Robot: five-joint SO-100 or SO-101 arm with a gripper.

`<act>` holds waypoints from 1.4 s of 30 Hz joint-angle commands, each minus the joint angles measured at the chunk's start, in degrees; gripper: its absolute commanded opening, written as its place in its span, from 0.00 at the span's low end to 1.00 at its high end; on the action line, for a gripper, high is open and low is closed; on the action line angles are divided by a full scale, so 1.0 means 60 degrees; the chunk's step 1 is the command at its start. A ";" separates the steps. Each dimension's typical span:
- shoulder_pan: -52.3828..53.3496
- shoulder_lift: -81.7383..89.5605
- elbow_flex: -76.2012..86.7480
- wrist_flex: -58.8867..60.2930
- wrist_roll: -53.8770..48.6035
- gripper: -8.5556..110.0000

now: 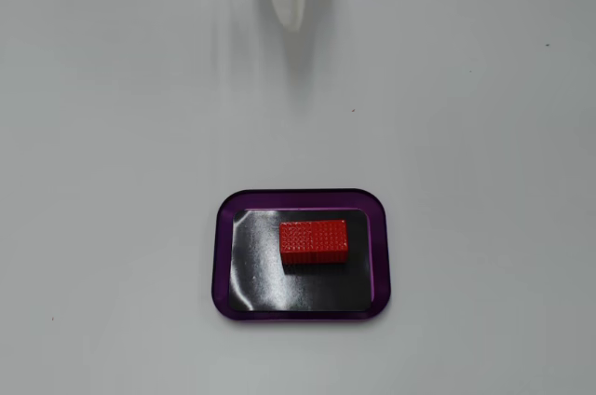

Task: Remove the cube from the box.

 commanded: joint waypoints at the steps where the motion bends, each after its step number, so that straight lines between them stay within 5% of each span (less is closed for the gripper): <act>1: 0.0044 0.0117 -0.0103 -0.0117 0.0044 0.07; 8: -0.0015 -0.1816 -0.2300 -0.0132 0.0029 0.07; 24: -0.0132 -1.2949 -1.1162 0.0967 -0.1304 0.08; 35: -0.0146 -1.8779 -1.6846 0.2930 -0.1318 0.27; 42: -0.0571 -2.0698 -1.8721 0.3413 -0.1333 0.29</act>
